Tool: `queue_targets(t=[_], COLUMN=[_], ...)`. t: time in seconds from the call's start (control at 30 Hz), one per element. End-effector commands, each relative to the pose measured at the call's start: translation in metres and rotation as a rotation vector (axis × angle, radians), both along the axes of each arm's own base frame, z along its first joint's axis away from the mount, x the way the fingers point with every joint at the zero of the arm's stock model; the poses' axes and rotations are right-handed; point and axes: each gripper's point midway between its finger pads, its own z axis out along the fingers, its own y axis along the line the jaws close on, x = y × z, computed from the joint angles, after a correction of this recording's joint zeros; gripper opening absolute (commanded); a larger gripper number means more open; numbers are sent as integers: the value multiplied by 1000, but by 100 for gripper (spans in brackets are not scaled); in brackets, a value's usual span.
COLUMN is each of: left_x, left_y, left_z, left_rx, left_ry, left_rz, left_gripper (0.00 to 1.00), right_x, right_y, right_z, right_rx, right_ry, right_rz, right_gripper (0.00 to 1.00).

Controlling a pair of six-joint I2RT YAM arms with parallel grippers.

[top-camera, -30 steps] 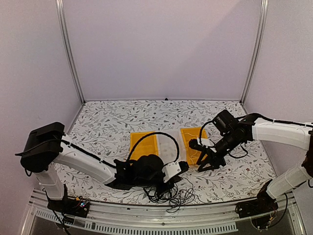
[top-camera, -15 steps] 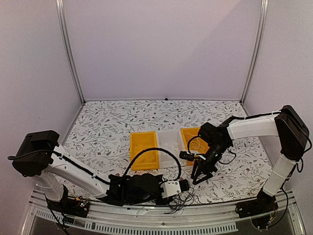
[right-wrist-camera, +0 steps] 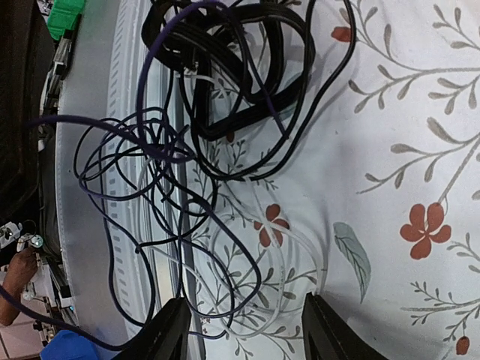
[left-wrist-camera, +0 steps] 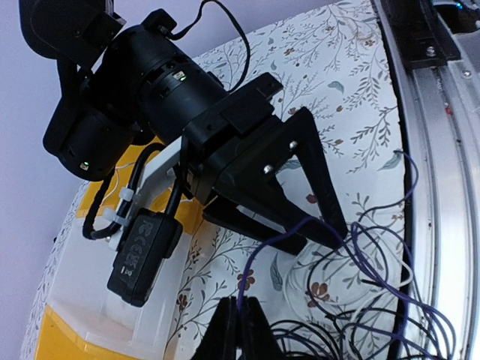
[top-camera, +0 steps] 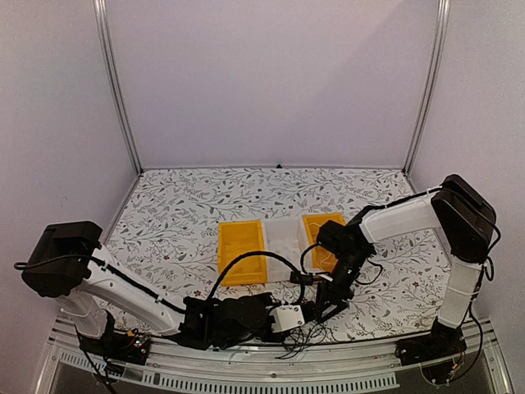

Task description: Untangle the cables

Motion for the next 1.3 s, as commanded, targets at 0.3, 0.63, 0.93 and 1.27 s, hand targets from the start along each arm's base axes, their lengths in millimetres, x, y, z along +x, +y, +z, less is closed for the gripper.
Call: queue_targets(t=[0.3,0.63,0.93,1.27], left_x=[-3,-4,19,29], left_y=[0,5,13,12], left_z=[0,-10,-46,-71], left_rx=[-19,9,65,42], left_ry=[-17,-6,93,187], left_rz=[15,14,104,104], left_gripper=[0,0,8,13], right_x=[4,10,21,25], right_y=[19,20,29,32], right_z=[-10,0,104,222], right_rx=[8,2,211,433], right_ry=[50,11,-160,-285], right_rz=[4,8,39,61], right_gripper=[18,0,0,0])
